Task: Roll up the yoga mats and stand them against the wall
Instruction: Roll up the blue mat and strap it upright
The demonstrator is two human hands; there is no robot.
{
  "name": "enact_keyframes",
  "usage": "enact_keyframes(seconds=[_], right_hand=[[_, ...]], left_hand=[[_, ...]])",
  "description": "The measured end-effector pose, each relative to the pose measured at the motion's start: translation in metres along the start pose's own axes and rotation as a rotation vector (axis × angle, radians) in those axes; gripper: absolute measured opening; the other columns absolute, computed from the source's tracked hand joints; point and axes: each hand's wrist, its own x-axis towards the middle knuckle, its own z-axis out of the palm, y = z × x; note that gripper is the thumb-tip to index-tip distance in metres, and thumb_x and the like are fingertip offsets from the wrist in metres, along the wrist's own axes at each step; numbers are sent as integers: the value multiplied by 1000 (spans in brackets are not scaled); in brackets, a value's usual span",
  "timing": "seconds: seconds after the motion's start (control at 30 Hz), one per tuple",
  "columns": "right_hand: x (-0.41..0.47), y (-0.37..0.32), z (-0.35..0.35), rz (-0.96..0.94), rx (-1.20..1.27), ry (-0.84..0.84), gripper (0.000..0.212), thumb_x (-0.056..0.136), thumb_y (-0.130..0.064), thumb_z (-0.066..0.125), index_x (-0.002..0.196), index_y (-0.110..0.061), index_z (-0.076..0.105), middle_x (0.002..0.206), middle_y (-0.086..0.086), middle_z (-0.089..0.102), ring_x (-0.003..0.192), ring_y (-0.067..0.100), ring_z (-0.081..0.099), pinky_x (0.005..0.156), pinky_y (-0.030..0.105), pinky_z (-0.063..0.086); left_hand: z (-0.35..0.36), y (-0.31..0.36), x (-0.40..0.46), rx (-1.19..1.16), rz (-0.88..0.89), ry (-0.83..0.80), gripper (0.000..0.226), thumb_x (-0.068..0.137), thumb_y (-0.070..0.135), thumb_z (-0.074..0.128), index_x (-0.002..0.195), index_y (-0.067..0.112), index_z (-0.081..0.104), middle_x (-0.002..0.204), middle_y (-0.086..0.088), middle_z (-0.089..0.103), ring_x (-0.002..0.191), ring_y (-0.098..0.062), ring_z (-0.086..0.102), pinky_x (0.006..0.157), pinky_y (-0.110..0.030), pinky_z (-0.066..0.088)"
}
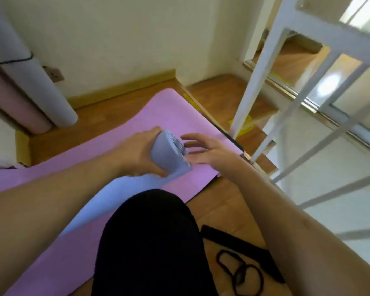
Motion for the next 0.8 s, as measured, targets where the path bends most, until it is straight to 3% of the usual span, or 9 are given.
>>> enact_keyframes(seconds=[0.07,0.2,0.3,0.4,0.5,0.57,0.67,0.73,0.8], right_hand=[[-13,55,-23,129,24,149,51,81,-31,81,131,-26,69,127,0,70,115,16,67,92,35,59],[-42,176,-41,441,-99,345,15,98,-14,71,112,-19,74,109,2,75,99,23,74,75,33,63],[-68,256,-28,723,-161,323,14,98,-12,66,111,-13,74,101,4,74,86,22,73,67,33,63],[-91,308,2,871,-415,153,20,95,-13,65,113,-11,73,97,3,67,82,19,63,74,35,58],[-107,330,35,932,-732,-7,16,95,-16,61,111,-18,60,103,1,60,92,22,62,77,35,58],[-113,339,47,894,-878,-32,20,96,-17,62,116,-21,58,109,3,60,102,25,60,88,39,57],[-116,342,50,847,-925,-3,7,97,-20,60,104,-21,60,101,2,63,98,25,59,90,40,57],[-118,339,47,838,-881,3,3,92,-21,60,94,-19,59,94,3,64,89,24,59,78,36,56],[-117,332,41,881,-652,59,11,86,-19,59,94,-15,64,86,4,68,72,21,58,58,33,48]], left_hand=[[36,-2,22,-2,-22,-67,88,51,43,104,120,39,49,103,7,68,88,-16,66,67,-48,61],[101,1,54,-10,17,-209,94,45,50,100,124,41,50,108,9,69,95,-21,67,76,-47,60],[140,2,62,2,53,-313,93,47,53,98,125,47,49,109,19,65,98,-16,65,77,-39,56],[164,1,65,23,91,-373,96,46,61,93,129,52,46,113,20,65,100,-17,64,80,-43,58],[174,0,66,37,88,-408,96,50,56,96,131,53,44,113,21,65,100,-16,63,81,-42,57],[176,-2,66,32,92,-409,97,50,54,97,131,53,44,111,21,65,99,-15,63,80,-42,57],[172,-3,64,13,96,-414,98,48,57,95,132,53,44,113,21,65,101,-15,64,82,-44,57],[167,-4,61,-14,93,-400,98,45,60,91,131,52,45,113,23,65,101,-12,64,83,-45,58],[159,-4,56,-42,95,-378,95,46,57,94,129,52,47,110,25,65,99,-5,64,82,-42,58]])
